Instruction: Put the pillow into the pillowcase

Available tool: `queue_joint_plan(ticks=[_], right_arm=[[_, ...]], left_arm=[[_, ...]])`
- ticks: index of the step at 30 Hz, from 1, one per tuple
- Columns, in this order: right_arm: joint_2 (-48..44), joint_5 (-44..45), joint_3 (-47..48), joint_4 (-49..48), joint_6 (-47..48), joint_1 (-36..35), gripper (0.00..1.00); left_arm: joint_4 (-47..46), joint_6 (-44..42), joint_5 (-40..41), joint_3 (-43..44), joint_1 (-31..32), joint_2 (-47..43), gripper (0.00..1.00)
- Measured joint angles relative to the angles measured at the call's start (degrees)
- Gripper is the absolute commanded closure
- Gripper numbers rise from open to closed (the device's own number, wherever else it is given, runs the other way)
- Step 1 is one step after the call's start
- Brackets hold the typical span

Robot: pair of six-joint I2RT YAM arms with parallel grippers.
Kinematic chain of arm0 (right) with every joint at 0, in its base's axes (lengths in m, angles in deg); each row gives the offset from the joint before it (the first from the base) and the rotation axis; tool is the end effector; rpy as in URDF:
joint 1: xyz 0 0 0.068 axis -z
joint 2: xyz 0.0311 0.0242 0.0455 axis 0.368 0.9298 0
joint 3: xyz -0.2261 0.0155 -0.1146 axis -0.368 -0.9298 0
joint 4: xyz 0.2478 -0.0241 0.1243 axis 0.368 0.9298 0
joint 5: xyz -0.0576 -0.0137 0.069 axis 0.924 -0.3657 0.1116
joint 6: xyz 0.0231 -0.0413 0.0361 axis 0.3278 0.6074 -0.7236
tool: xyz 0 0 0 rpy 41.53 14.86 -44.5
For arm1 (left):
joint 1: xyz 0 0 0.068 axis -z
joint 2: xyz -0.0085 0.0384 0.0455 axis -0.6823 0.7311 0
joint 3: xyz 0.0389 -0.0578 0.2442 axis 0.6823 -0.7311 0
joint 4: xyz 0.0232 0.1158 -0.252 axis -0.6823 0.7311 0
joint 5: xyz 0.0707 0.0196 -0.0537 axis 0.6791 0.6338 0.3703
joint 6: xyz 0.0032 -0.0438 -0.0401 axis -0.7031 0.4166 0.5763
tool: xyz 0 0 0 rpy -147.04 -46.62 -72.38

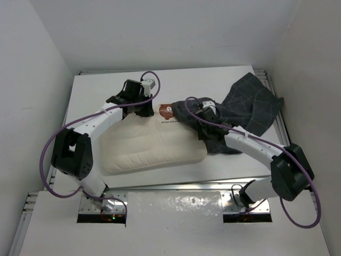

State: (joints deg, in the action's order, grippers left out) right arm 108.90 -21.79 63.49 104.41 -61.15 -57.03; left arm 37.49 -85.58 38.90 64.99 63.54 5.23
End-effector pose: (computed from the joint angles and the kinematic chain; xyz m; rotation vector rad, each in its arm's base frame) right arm 0.2589 0.1646 0.1798 0.0374 2.4149 0.0464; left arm 0.3510 -0.1416 0.2300 0.4480 2.3565 -0.4686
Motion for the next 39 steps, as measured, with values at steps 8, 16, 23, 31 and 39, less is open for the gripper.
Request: queue_joint_plan(ticks=[8,16,23,31,39], right_arm=[[3.6,2.0,-2.1,-4.0,2.7,3.6,1.0],[-0.8,-5.9,7.0,18.6,20.3,4.0,1.0],[2.9,-17.1,23.6,42.0,31.9,4.1,1.0],[5.1,-25.6,28.6,49.9,37.3,4.2,0.35],[1.4,-13.8,21.4,34.1,23.3,8.9,0.01]], left_arm=[[0.0,0.2,0.2,0.0,0.0,0.0,1.0],[0.0,0.5,0.9,2.3,0.0,1.8,1.0],[-0.4,0.5,1.0,6.7,0.0,3.2,1.0],[-0.6,0.9,0.8,6.9,0.1,3.2,1.0],[-1.2,0.9,1.5,6.5,0.2,3.3,1.0]])
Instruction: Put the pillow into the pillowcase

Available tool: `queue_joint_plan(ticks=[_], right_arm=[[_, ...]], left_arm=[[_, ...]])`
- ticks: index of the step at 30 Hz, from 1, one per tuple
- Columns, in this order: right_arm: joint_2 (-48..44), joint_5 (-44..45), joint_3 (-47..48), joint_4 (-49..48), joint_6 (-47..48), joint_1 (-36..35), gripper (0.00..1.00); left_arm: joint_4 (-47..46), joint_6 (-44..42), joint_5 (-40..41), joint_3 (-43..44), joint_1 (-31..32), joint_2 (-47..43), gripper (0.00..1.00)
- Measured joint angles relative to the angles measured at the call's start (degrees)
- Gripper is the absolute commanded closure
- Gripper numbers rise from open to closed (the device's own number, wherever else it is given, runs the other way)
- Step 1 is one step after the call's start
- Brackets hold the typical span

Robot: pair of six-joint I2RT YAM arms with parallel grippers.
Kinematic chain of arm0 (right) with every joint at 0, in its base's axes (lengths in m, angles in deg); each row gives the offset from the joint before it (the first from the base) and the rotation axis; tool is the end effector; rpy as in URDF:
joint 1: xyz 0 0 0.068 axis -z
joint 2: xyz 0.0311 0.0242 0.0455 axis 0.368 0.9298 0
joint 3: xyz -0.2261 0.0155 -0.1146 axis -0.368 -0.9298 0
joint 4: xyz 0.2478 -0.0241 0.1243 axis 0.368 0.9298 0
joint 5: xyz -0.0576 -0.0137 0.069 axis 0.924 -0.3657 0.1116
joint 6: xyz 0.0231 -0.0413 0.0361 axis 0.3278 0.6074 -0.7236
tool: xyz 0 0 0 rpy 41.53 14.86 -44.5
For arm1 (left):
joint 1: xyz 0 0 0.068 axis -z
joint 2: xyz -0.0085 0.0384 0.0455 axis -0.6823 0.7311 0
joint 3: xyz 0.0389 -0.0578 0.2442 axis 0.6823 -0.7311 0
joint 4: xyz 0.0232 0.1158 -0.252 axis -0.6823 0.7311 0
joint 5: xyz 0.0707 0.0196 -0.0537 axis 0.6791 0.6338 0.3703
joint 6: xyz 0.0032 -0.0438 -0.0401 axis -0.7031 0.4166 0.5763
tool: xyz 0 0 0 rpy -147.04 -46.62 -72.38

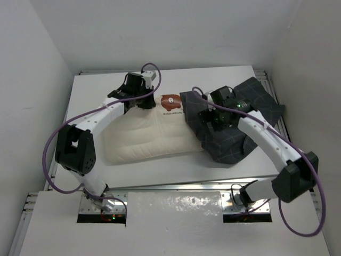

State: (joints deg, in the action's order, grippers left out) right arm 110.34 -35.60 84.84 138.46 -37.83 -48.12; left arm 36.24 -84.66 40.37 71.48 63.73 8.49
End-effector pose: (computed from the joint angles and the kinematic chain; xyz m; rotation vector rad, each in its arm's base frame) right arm 0.2727 0.1296 0.2567 -0.4336 2.6943 -0.0204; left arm 0.3718 -0.1497 0.2504 0.4175 2.2833 -0.4564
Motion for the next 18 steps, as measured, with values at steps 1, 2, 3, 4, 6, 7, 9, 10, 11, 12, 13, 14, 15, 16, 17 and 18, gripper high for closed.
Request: queue_joint_plan(ticks=[1,2,3,4,6,7,9,10,11,12,13,14,15,16,17,18], right_arm=[[-2.0,-1.4,-1.3,-4.3,-1.3,0.2,0.01],[-4.0,-3.1,-2.4,-8.3,-2.2,0.1,0.01],[-5.5,-5.8,-3.0,-12.8,-3.1,0.0,0.01],[-6.7,-7.1,-3.2,-15.2,-3.7,-0.2,0.01],[-6.5,-8.2,-2.2,-20.4,-5.2,-0.6,0.01],[-5.1,-8.2,-0.8,-22.1,-6.0,-0.7,0.01],[-0.9,-8.0,2.6,-24.8,-7.6,-0.7,0.06],[1.4,-7.9,4.2,-26.1,-8.4,-0.8,0.11],[3.7,-7.6,5.1,-27.4,-9.0,-0.9,0.13],[5.5,-6.6,5.2,-28.4,-9.9,-1.3,0.14],[6.9,-5.9,5.2,-28.7,-10.1,-1.7,0.15],[8.2,-4.9,4.9,-28.9,-10.5,-2.6,0.15],[9.3,-4.0,4.5,-29.1,-10.8,-3.4,0.14],[10.3,-2.7,4.1,-29.2,-11.3,-4.4,0.13],[11.2,-1.4,4.0,-29.1,-11.6,-5.1,0.11],[12.1,-0.3,4.0,-29.4,-12.0,-5.8,0.11]], left_arm=[[-0.1,0.0,0.1,-0.1,0.2,0.0,1.0],[-0.2,0.0,0.3,-0.1,0.3,0.0,1.0],[-0.2,-0.1,0.5,-0.1,0.5,0.0,1.0],[-0.3,-0.1,0.7,-0.1,0.8,0.0,1.0],[-0.5,-0.3,1.2,-0.1,1.5,0.0,1.0],[-0.5,-0.3,1.4,-0.1,1.9,0.0,1.0],[-0.7,-0.3,1.5,-0.1,2.5,0.0,1.0],[-0.8,-0.2,1.5,-0.1,2.6,0.0,1.0],[-0.8,-0.2,1.5,-0.1,2.9,0.0,1.0],[-0.8,-0.2,1.5,-0.1,3.0,0.0,1.0],[-0.8,-0.2,1.5,-0.1,3.0,0.0,1.0],[-0.8,-0.3,1.6,-0.1,3.0,0.0,1.0],[-0.8,-0.3,1.7,-0.1,3.0,0.0,1.0],[-0.8,-0.3,1.7,-0.1,3.0,0.0,1.0],[-0.8,-0.4,1.7,-0.2,3.0,0.0,1.0],[-0.8,-0.5,1.7,-0.2,3.0,0.0,1.0]])
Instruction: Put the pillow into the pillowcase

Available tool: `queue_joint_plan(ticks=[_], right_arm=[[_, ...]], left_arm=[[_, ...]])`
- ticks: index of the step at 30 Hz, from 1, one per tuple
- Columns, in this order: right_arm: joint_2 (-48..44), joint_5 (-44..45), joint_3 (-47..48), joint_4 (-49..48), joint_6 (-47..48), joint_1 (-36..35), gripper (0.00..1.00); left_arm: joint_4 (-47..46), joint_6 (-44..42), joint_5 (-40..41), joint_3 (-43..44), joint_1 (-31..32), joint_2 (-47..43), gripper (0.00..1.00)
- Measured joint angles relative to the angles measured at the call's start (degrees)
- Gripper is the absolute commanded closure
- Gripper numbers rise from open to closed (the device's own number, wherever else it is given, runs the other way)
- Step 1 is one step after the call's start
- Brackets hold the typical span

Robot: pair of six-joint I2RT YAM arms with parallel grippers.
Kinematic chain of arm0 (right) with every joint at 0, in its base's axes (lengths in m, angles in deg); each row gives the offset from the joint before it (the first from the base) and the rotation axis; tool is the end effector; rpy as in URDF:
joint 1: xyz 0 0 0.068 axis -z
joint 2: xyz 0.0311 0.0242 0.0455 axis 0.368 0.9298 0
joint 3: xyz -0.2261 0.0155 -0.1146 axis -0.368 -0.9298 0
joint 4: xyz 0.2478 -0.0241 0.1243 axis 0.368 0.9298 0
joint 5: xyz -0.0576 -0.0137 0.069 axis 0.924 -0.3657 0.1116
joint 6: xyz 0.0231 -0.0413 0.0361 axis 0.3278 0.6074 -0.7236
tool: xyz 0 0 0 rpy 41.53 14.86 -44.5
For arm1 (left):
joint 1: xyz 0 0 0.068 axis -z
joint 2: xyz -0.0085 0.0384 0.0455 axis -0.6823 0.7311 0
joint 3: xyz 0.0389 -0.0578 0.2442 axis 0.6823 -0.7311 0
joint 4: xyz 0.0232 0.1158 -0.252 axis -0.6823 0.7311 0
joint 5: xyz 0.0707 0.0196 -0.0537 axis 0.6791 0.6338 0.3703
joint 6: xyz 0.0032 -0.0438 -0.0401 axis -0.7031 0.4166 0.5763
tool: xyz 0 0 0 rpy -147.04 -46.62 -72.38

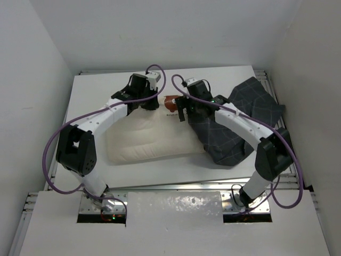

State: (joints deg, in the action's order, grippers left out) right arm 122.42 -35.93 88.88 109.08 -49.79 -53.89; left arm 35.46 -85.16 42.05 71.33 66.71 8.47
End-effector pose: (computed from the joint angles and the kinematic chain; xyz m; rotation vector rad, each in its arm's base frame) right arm 0.3312 0.2028 0.2440 -0.2218 2.3759 0.2744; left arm 0.3649 -0.1680 0.2507 0.4711 2.2639 -0.4463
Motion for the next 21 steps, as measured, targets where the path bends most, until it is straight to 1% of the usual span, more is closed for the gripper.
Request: queue_joint_plan(ticks=[1,4,5,9,10,11,16,21], right_arm=[[0.9,1.4,0.2,-0.2,-0.2,-0.6,0.12],[3.9,4.3,2.4,-0.2,-0.1,-0.8,0.38],[4.8,4.8,3.3,-0.7,0.1,-0.7,0.52],[6.9,6.1,5.4,-2.2,1.2,-0.4,0.84],[7.7,6.4,5.8,-2.6,1.5,-0.3,0.88],[8.7,6.8,6.0,-2.8,1.7,-0.4,1.0],[11.5,6.2,6.4,-3.0,2.5,-0.3,1.0],[10.2,-1.9,5.2,-5.0,5.1,-0.5,1.0]], left_arm=[[0.0,-0.2,0.0,-0.1,0.0,0.0,1.0],[-0.3,-1.2,0.0,-0.5,0.0,0.0,1.0],[-0.5,-1.4,0.0,-0.7,0.0,0.0,1.0],[-0.6,-1.7,0.0,-1.1,0.0,-0.2,1.0],[-0.6,-1.7,0.0,-1.2,0.0,-0.3,1.0],[-0.6,-1.8,-0.1,-1.4,0.0,-0.4,1.0],[-0.4,-2.1,-0.6,-2.1,0.0,-0.5,1.0],[0.6,-2.8,-1.2,-2.6,0.0,-0.5,1.0]])
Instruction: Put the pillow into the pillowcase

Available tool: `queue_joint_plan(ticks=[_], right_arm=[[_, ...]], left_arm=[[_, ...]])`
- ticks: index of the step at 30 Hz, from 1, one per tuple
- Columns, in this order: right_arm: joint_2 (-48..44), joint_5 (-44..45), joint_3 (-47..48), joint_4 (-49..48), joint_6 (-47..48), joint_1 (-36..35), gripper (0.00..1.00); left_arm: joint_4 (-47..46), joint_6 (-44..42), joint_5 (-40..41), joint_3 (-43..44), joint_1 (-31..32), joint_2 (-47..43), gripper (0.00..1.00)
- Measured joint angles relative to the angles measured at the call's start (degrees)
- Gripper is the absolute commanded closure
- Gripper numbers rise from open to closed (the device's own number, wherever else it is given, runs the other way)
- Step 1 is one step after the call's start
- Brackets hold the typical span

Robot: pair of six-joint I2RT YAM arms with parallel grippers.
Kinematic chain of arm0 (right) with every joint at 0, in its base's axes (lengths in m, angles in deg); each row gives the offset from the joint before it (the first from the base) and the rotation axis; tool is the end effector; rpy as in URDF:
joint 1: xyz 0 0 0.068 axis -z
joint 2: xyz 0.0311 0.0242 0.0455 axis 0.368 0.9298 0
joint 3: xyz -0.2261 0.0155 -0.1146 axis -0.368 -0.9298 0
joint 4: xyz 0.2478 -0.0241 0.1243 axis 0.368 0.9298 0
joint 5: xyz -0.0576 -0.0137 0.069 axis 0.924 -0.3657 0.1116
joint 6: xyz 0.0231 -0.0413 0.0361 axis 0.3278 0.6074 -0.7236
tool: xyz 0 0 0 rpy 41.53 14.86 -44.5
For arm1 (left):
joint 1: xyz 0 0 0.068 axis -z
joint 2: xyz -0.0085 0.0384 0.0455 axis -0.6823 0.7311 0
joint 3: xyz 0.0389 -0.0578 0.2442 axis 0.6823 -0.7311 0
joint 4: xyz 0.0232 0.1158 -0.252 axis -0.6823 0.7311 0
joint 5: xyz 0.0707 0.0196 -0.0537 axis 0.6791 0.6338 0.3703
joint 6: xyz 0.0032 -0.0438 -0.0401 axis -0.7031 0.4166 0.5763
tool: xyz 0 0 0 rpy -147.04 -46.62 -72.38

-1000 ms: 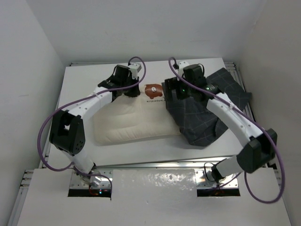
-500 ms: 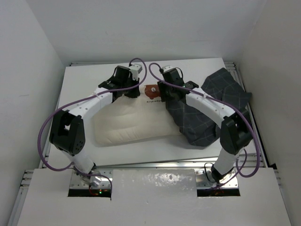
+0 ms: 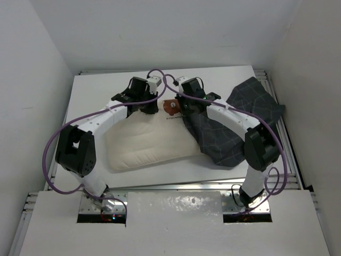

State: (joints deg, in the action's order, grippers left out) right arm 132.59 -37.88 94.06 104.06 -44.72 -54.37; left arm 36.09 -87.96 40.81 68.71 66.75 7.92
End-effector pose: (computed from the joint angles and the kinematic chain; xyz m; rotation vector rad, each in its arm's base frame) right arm 0.3618 0.2281 0.2135 -0.3533 2.3636 0.2750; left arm 0.3576 -0.1662 0.2373 0.5423 2.2931 -0.4410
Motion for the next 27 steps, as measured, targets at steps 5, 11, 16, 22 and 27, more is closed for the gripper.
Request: queue_joint_plan(ticks=[5,11,16,22,27], right_arm=[[-2.9,-7.5,-0.3,-2.7,1.9,-1.9,1.0],[-3.1,-13.7,0.9,-3.3,2.0,-2.7,1.0],[-4.1,-19.6,-2.6,-3.4,1.4,-2.6,1.0],[-11.8,-23.4,-13.2,-3.9,0.3,-2.6,0.69],[-18.3,-22.4,-16.4,1.6,-1.0,-3.8,0.19]], left_arm=[[0.2,0.0,-2.1,0.0,0.0,0.0,1.0],[0.2,0.0,-4.5,0.0,0.0,0.0,1.0],[0.2,1.8,-9.7,0.2,-1.5,-0.2,1.0],[1.0,8.7,-16.7,0.3,-8.3,0.0,1.0],[-2.6,10.8,-15.0,-0.3,-12.6,0.1,1.0]])
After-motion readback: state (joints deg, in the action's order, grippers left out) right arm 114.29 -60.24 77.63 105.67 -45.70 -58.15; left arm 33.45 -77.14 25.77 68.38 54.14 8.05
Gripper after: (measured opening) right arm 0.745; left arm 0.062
